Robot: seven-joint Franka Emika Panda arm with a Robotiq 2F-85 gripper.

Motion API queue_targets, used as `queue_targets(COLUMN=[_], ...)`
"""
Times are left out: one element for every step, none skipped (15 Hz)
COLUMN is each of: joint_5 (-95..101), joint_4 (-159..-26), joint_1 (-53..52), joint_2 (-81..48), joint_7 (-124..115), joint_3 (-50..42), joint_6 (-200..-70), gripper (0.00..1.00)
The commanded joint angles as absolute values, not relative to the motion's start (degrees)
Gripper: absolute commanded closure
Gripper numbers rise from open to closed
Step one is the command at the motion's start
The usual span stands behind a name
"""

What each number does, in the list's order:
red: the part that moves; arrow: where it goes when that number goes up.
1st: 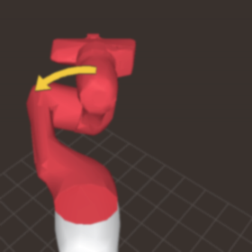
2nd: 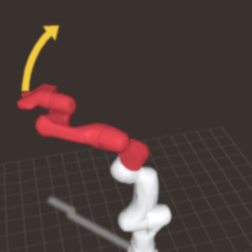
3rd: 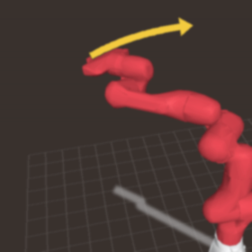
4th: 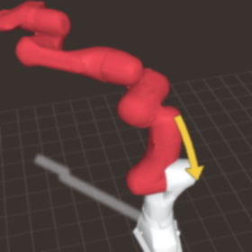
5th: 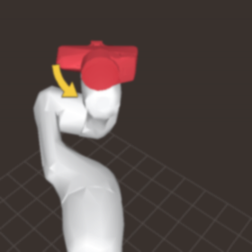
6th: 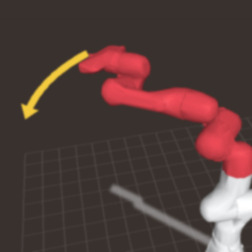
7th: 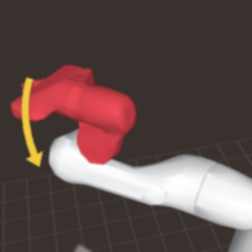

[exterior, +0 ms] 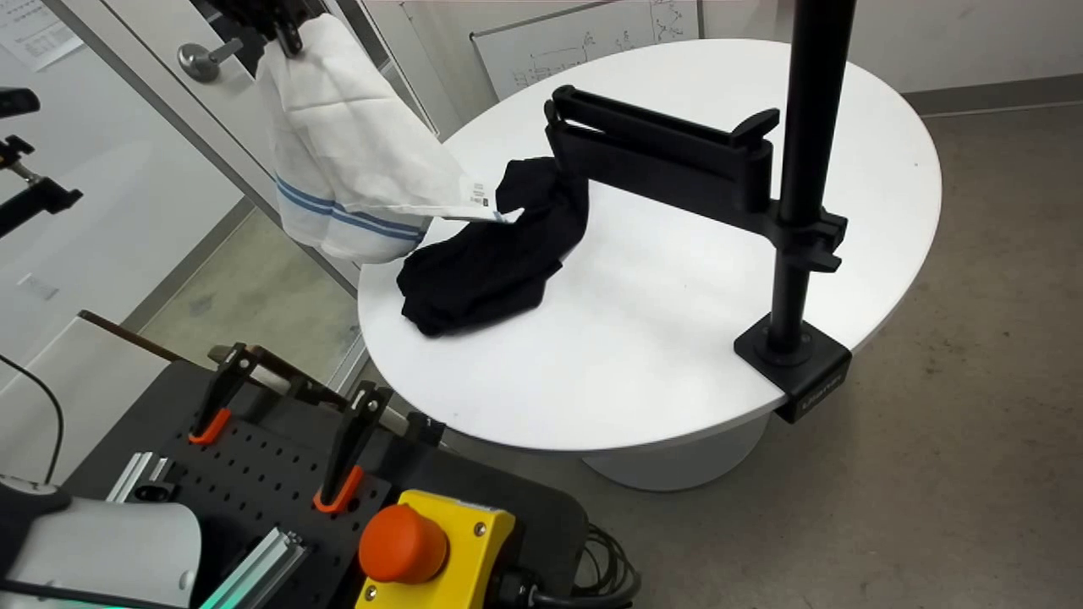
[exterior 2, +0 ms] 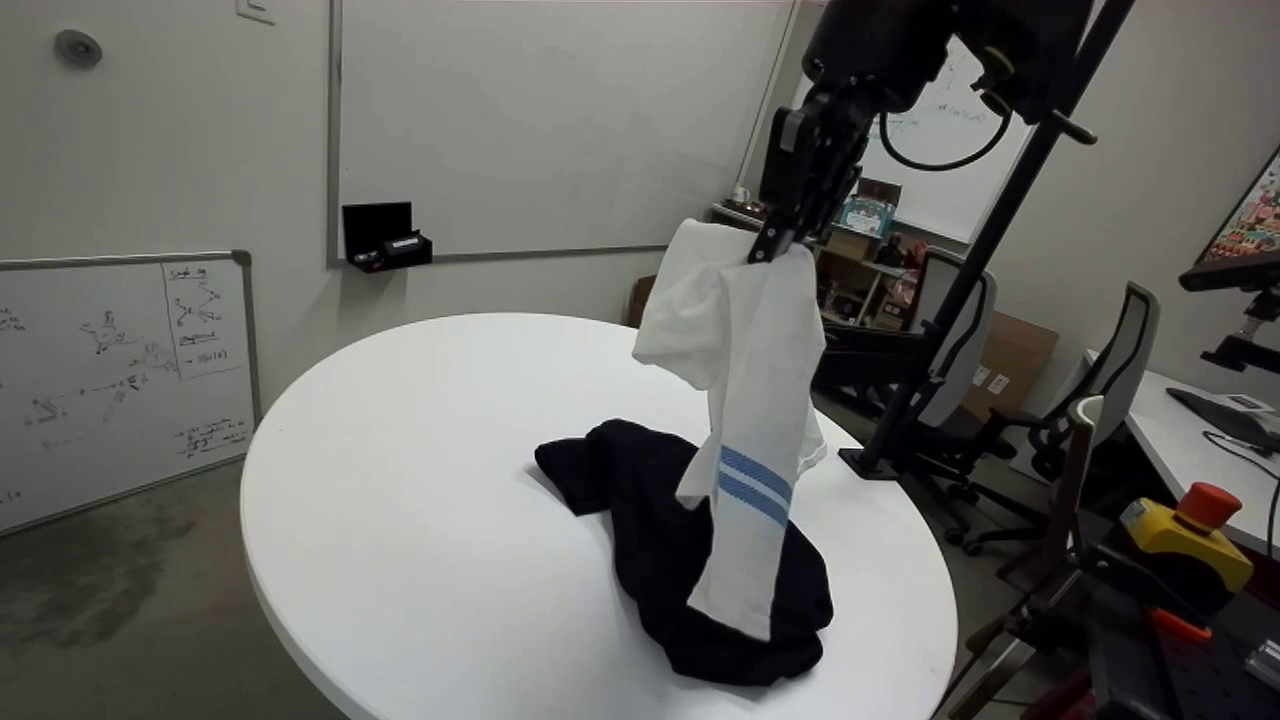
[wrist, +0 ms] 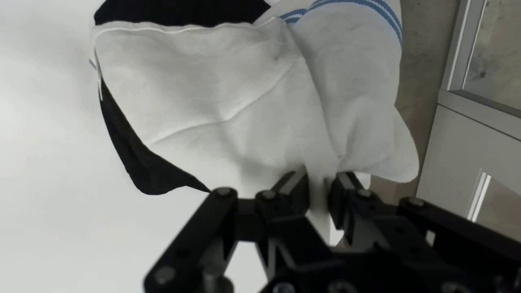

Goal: Hang and unhang the white cloth from the stand then hang up the black cloth

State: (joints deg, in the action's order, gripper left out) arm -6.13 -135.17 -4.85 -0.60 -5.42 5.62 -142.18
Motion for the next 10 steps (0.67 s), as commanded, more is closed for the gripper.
queue_targets(joint_5=[-6.8,-7.3,-7.7,-8.4,-8.8,-8.7,-8.6,-8.1,-7.3,-6.1], joint_4=[-135.5,-135.6,-135.7,-135.6,-135.4,-135.3,-134.9,-134.7,-134.3,-134.0], joint_1=[-6.8,-7.4,-7.8,-8.2,-8.6,-8.9,-9.1,-9.1,-9.1,-8.8], joint_2=[0.1,0.5,0.9,1.2,1.2,1.1,0.8,0.1,-0.7,-2.0], joint_7=[-4.4,-4.2,-3.9,-3.5,-3.5,-3.7,-3.9,-4.2,-4.7,-5.5], joint_3=[7.3,7.9,8.3,8.8,9.1,9.4,9.5,9.5,9.4,9.1], joint_6=[-144.7,-144.9,-145.1,-145.3,-145.4,-146.0,-146.3,-147.4,-148.2,-149.4], gripper=[0.97,0.97,0.97,0.97,0.97,0.97,0.97,0.97,0.97,0.97])
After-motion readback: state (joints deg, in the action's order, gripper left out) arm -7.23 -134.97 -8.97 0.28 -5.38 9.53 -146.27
